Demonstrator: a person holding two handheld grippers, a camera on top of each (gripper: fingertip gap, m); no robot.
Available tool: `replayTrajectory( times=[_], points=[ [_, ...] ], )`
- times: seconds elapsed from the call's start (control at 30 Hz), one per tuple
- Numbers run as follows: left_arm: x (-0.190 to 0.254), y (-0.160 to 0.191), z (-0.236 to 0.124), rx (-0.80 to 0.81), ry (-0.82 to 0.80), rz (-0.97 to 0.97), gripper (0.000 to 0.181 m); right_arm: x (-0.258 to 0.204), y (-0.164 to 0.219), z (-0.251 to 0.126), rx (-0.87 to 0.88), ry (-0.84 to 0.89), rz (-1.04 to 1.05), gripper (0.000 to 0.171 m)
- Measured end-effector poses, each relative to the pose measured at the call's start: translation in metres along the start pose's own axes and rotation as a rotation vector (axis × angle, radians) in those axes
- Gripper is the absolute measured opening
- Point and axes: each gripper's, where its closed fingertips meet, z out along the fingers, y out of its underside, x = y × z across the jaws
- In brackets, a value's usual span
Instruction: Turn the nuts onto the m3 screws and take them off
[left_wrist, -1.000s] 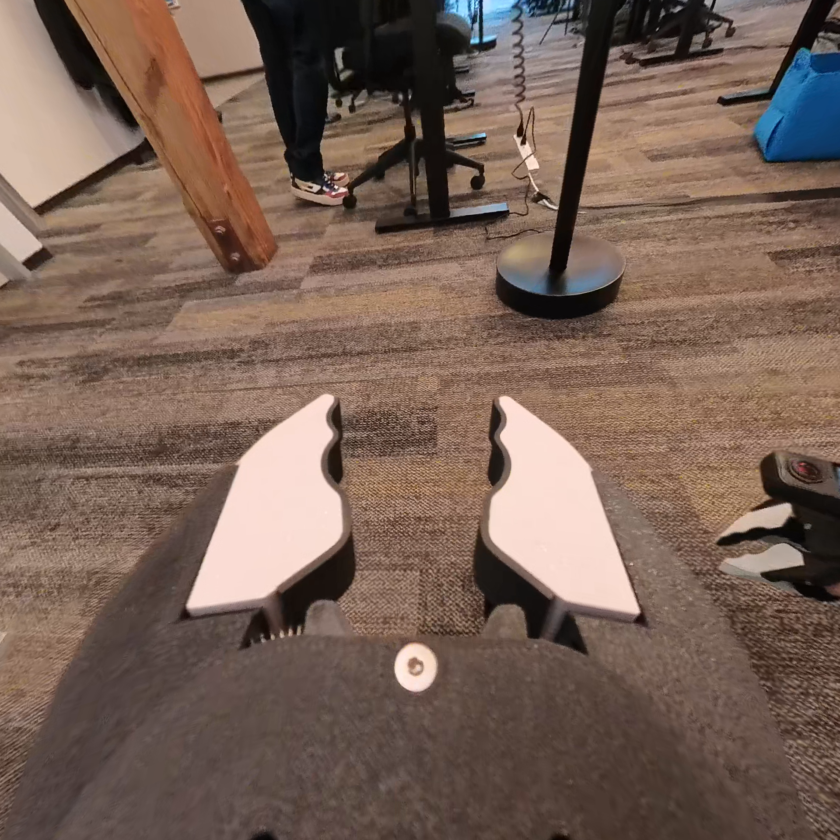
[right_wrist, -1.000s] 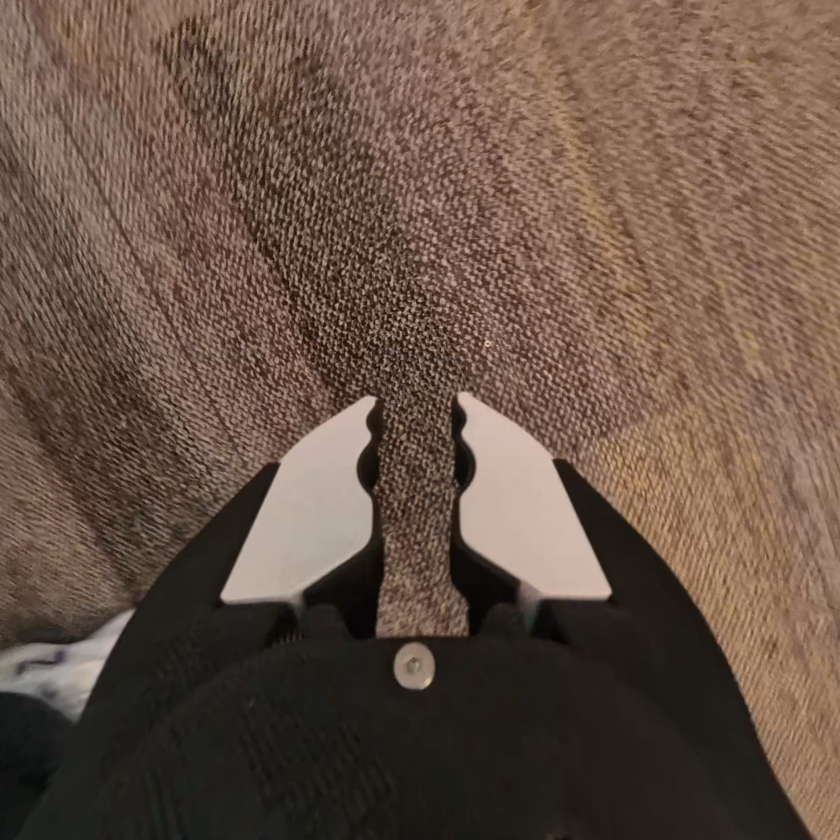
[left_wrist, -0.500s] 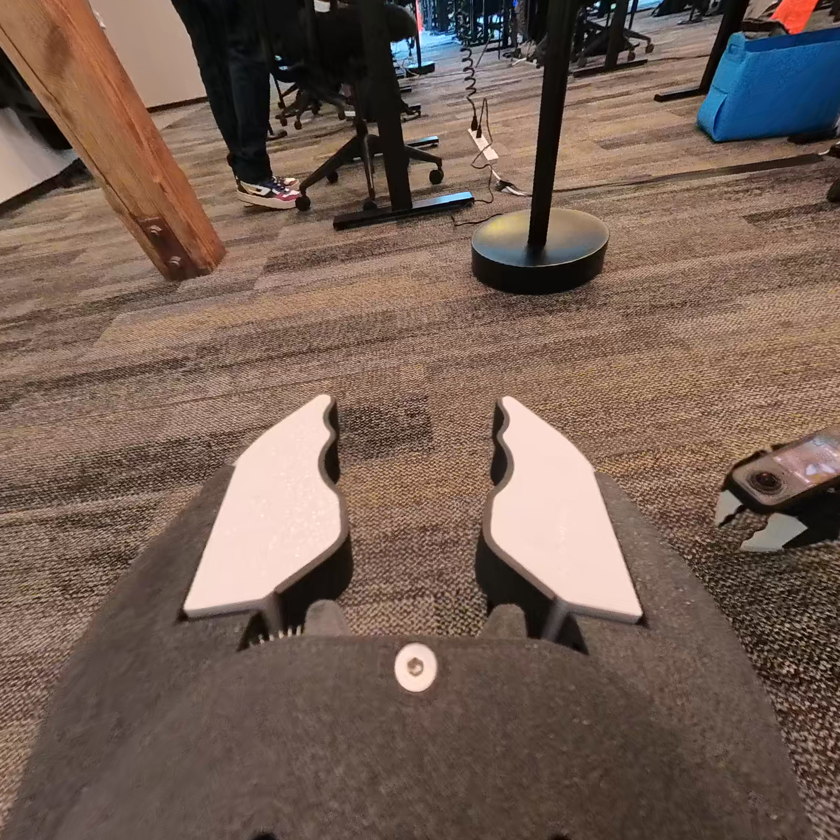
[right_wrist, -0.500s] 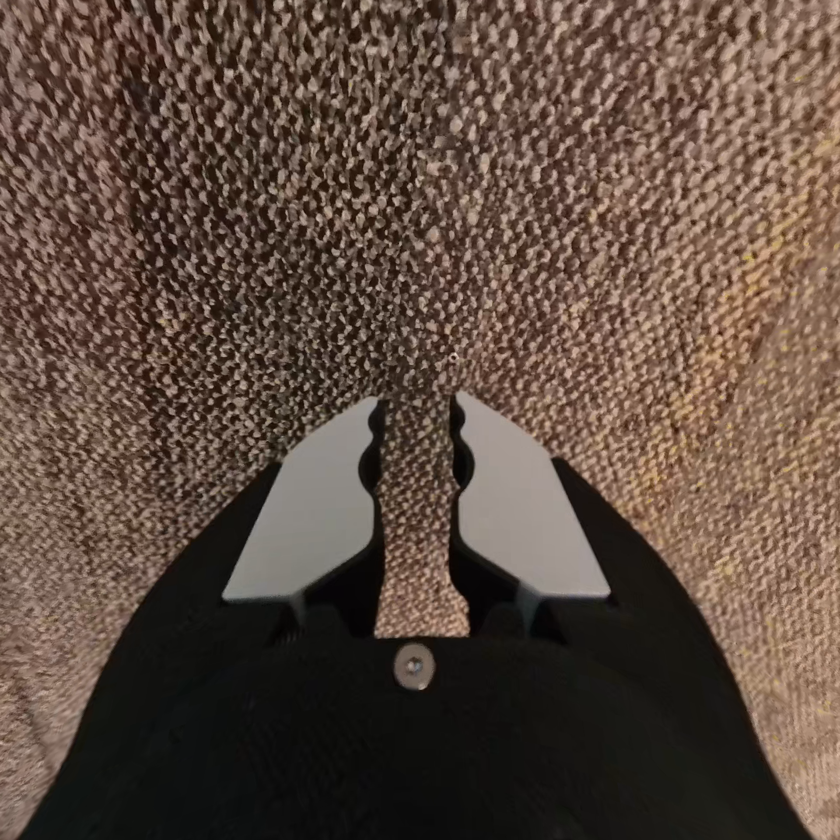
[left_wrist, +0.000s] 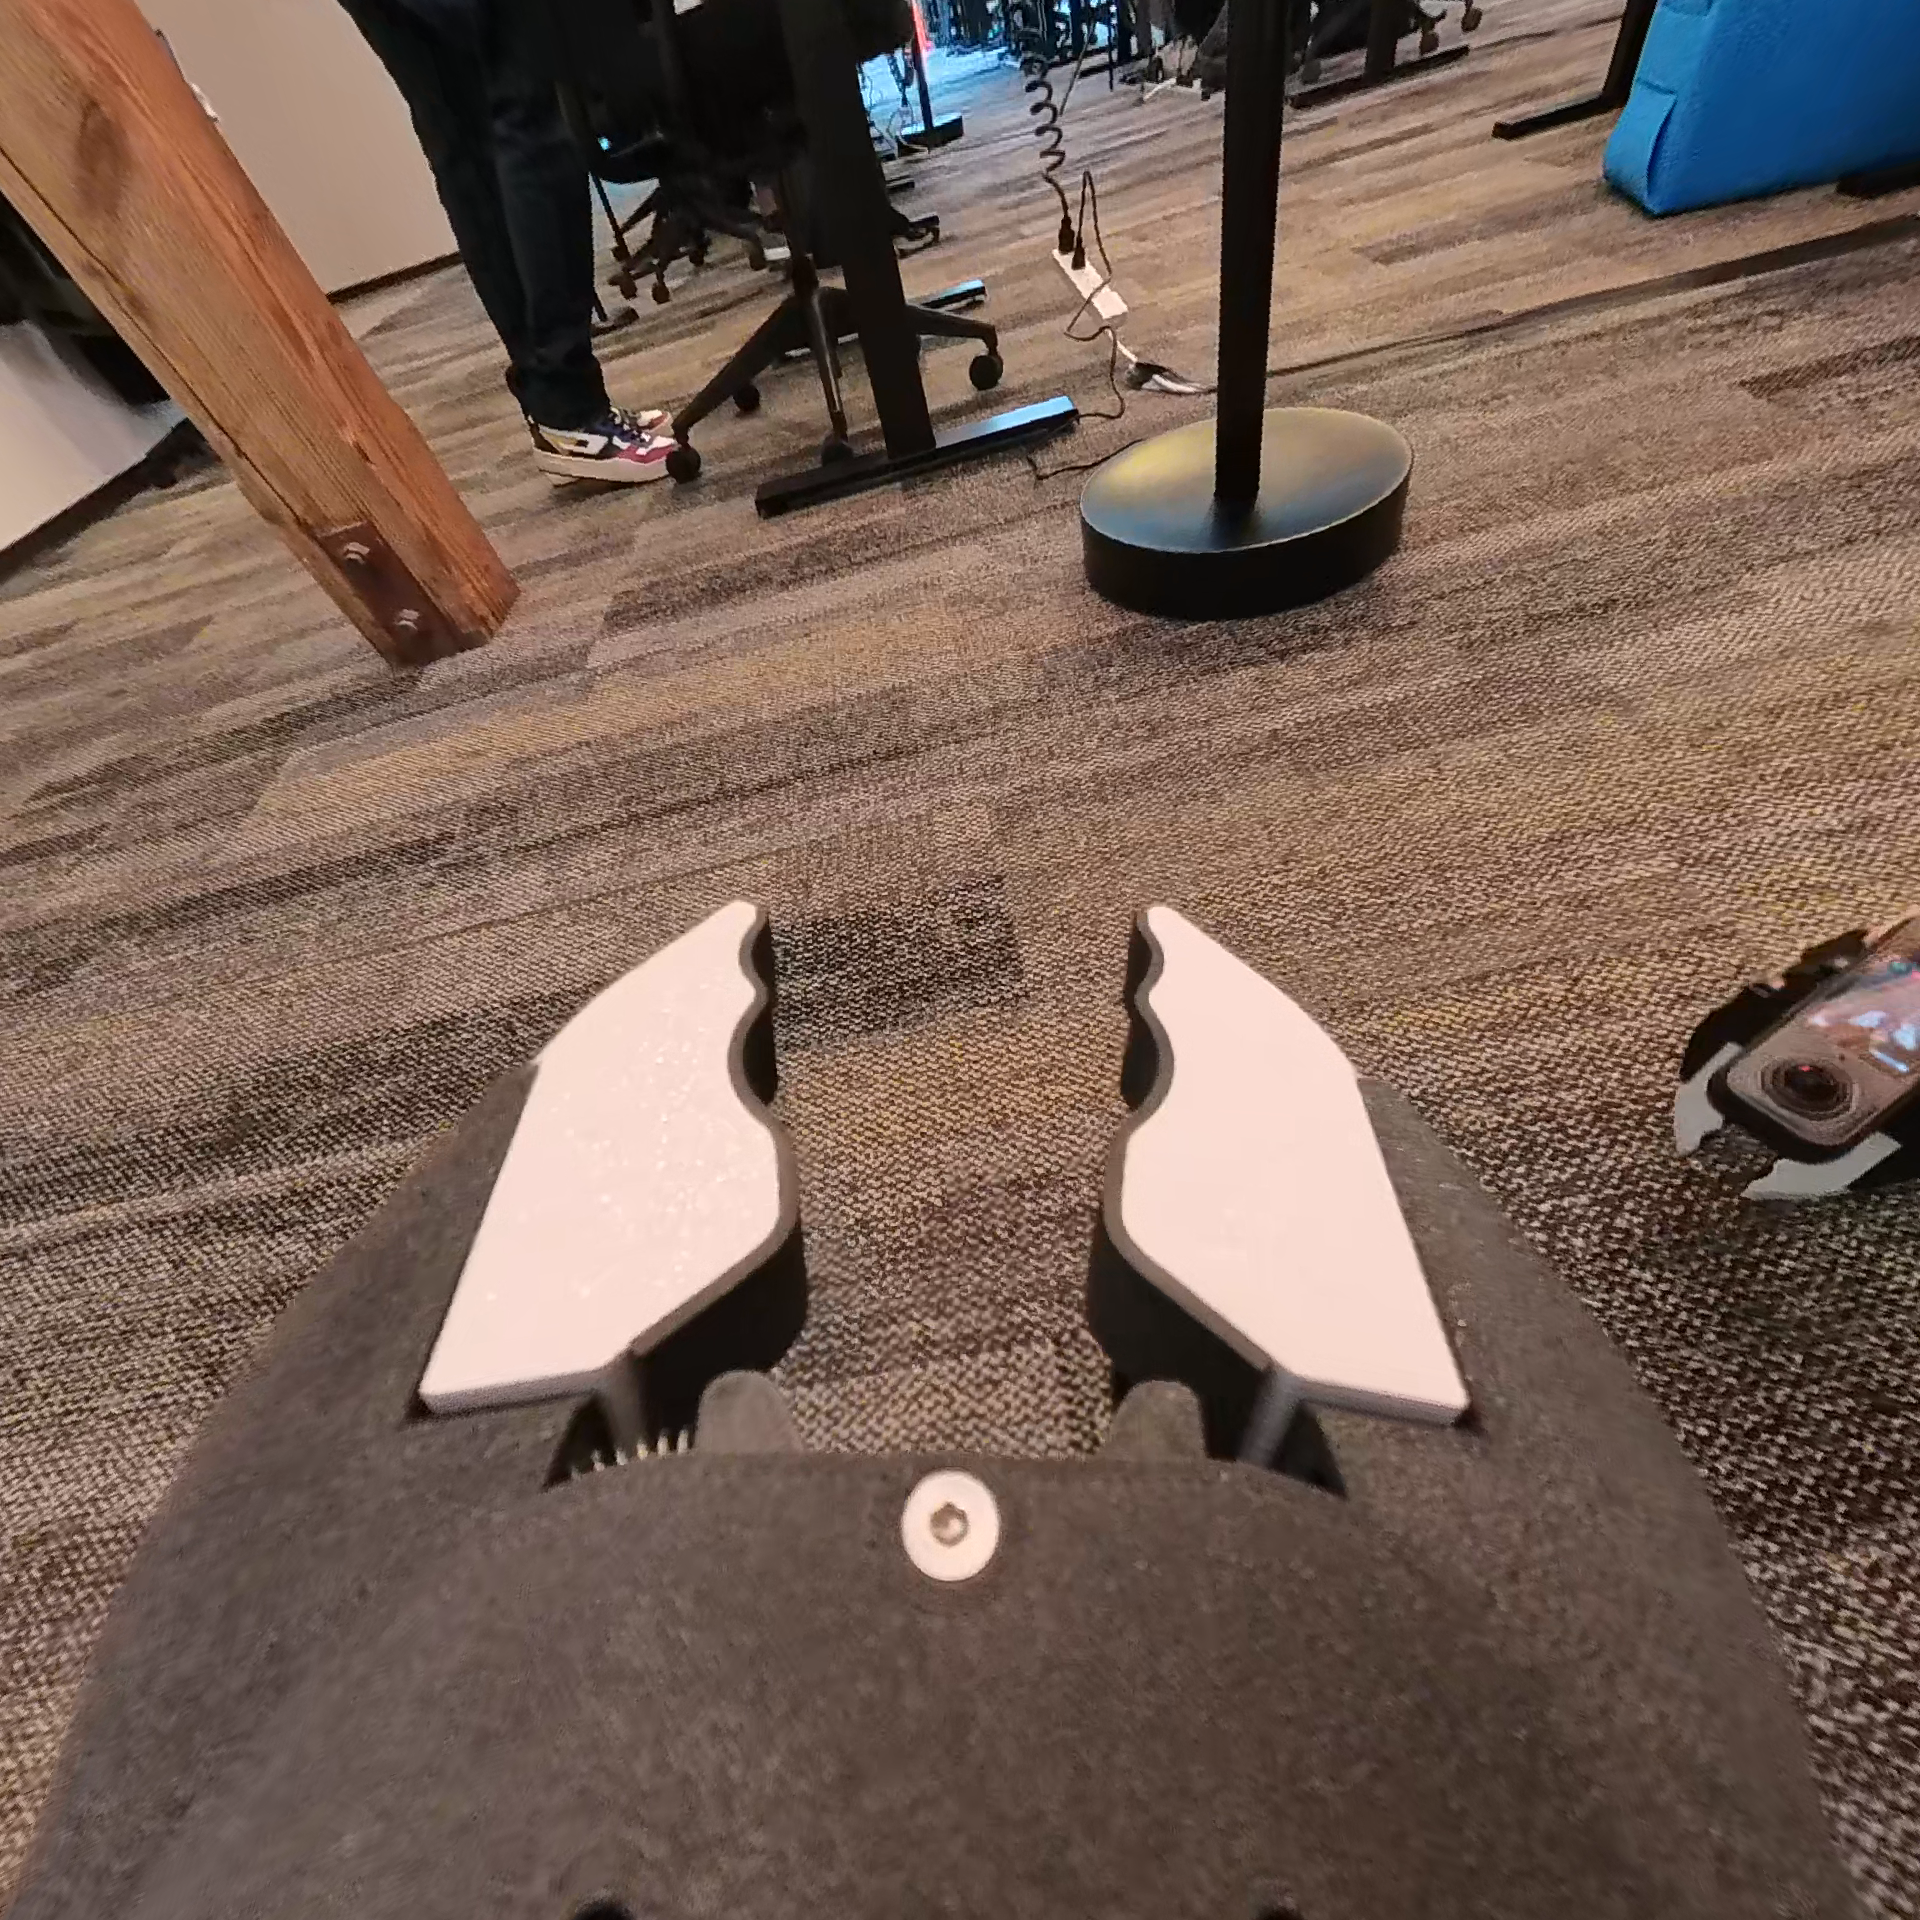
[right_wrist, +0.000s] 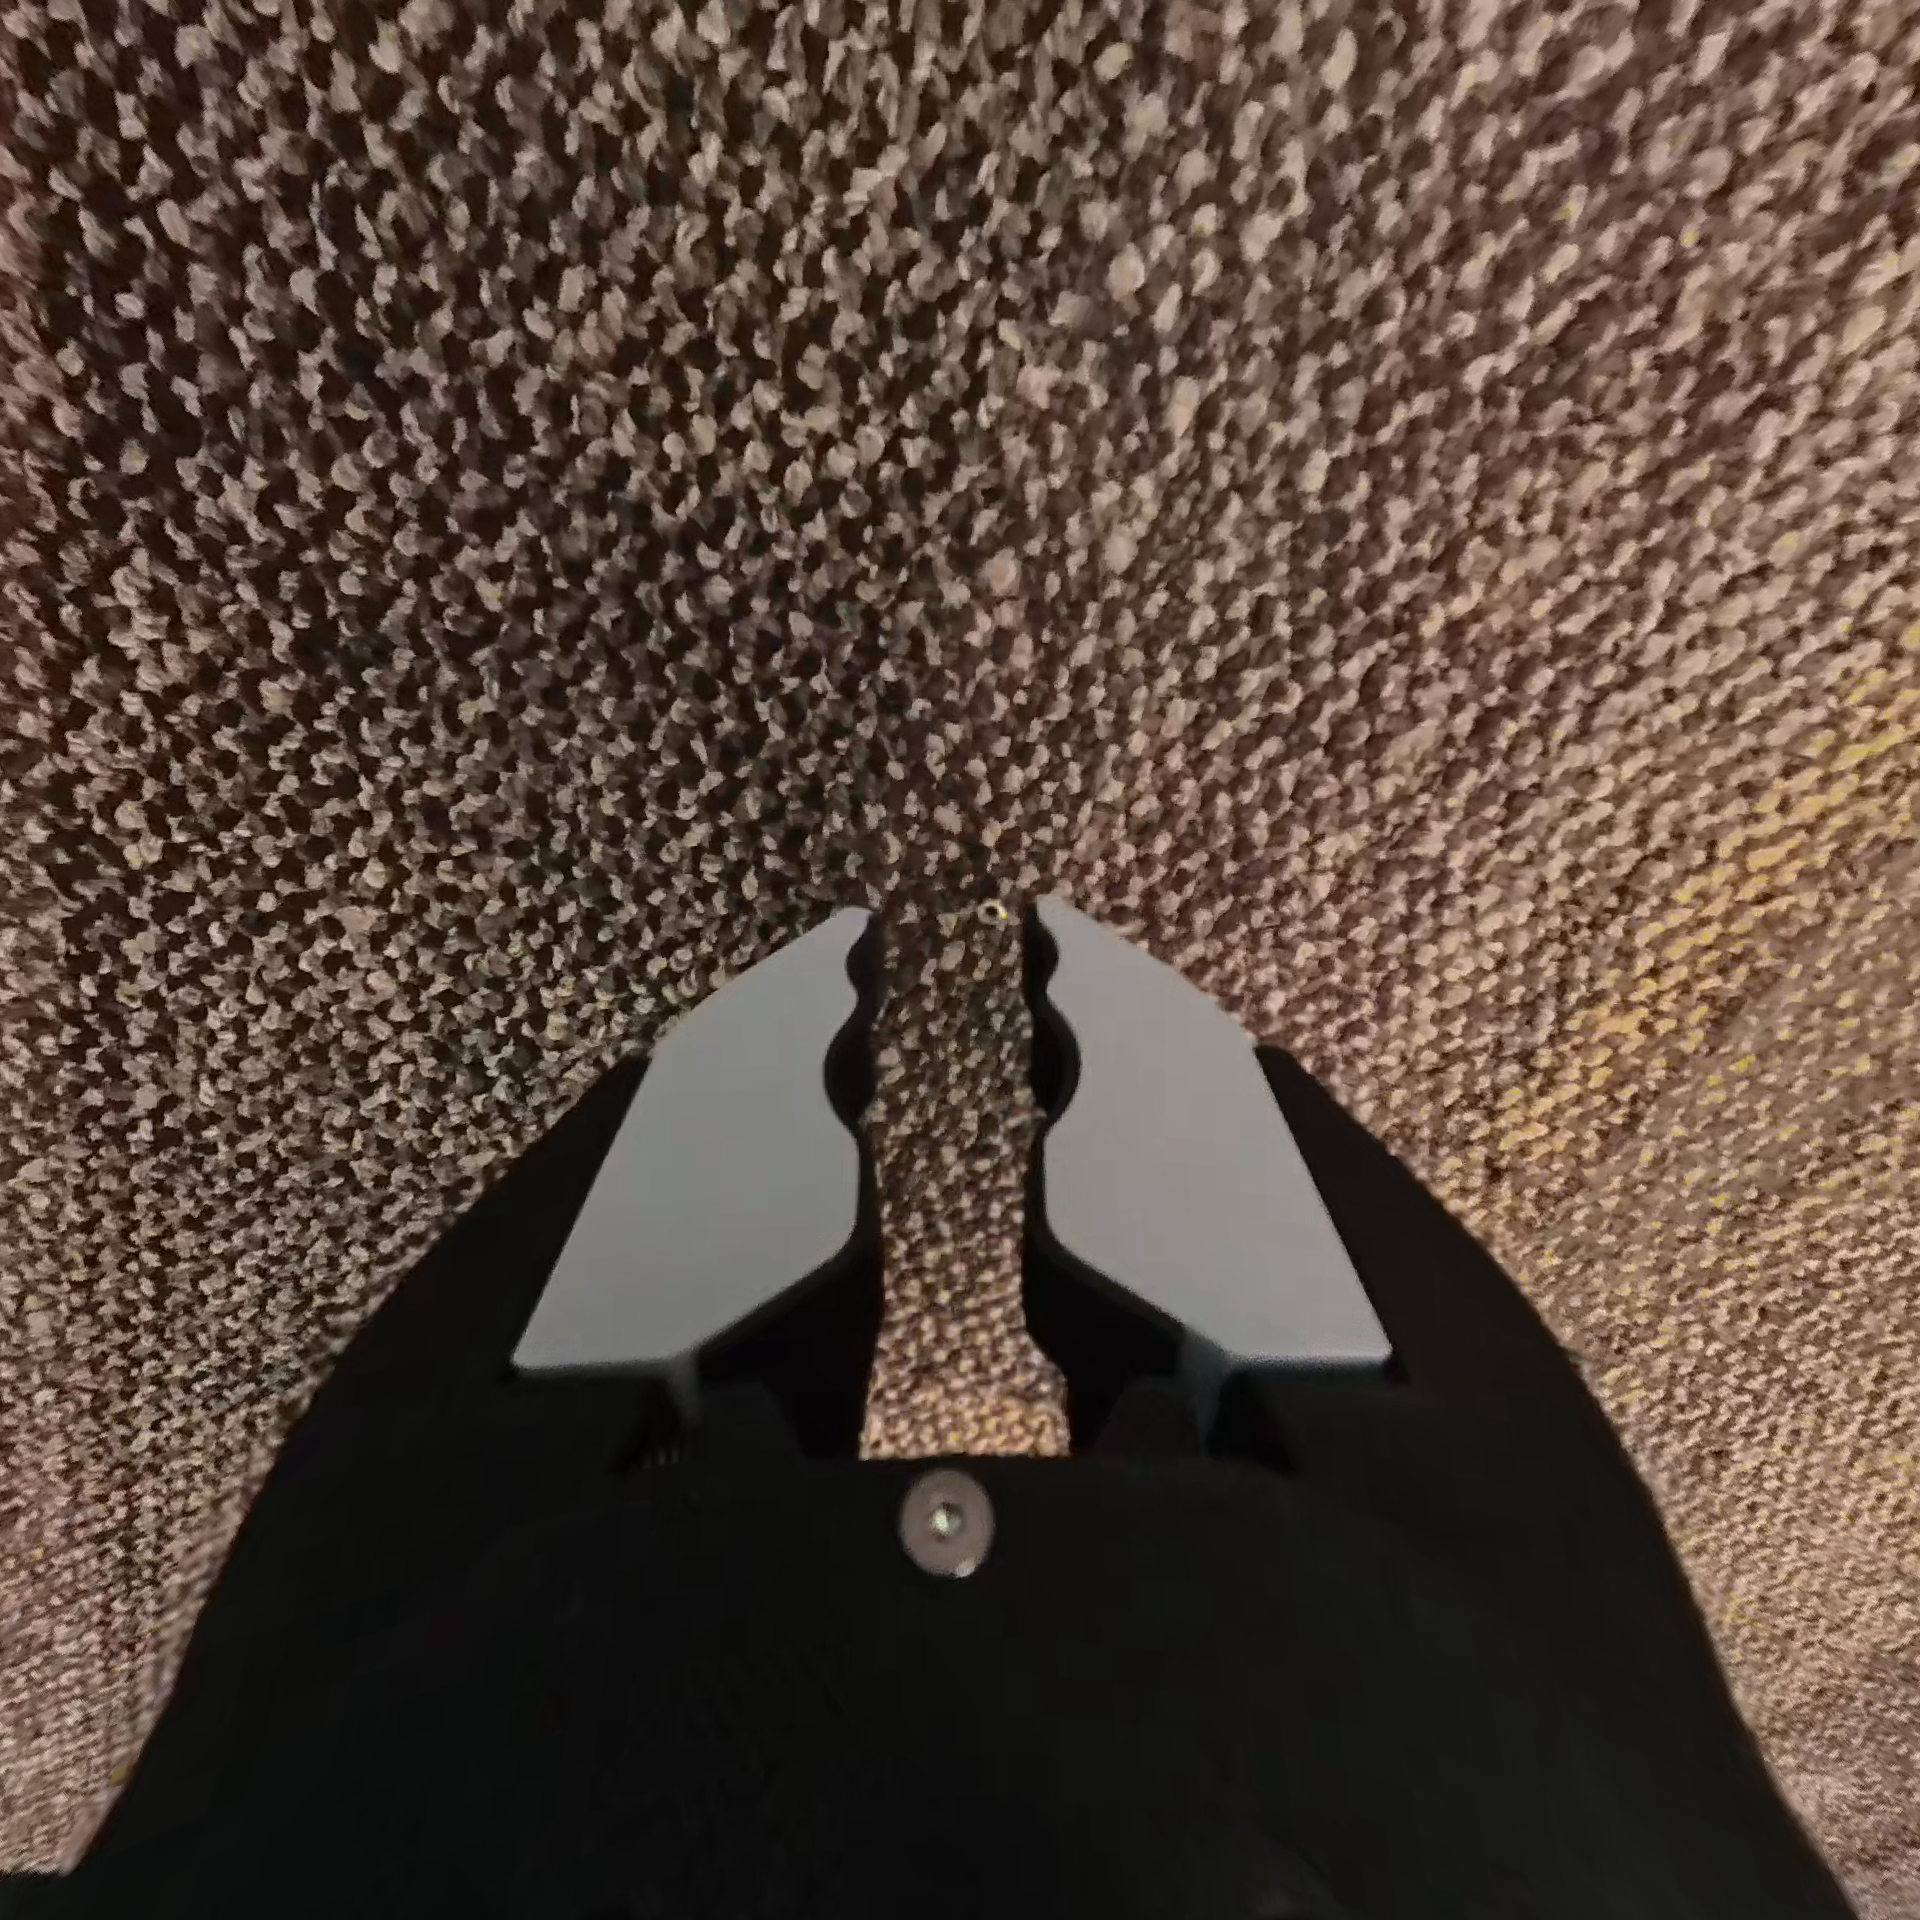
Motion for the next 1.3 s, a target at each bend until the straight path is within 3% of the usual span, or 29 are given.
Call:
replayTrajectory(
  times=[1.2,1.3],
  points=[
    [0.043,0.011,0.015,-0.031,0.077,0.082,0.065,0.005,0.003,0.010,-0.034,-0.009,-0.006,0.015],
    [0.045,0.012,0.015,-0.033,0.081,0.086,0.065,0.007,0.003,0.010,-0.037,-0.007,0.000,0.007]
  ],
)
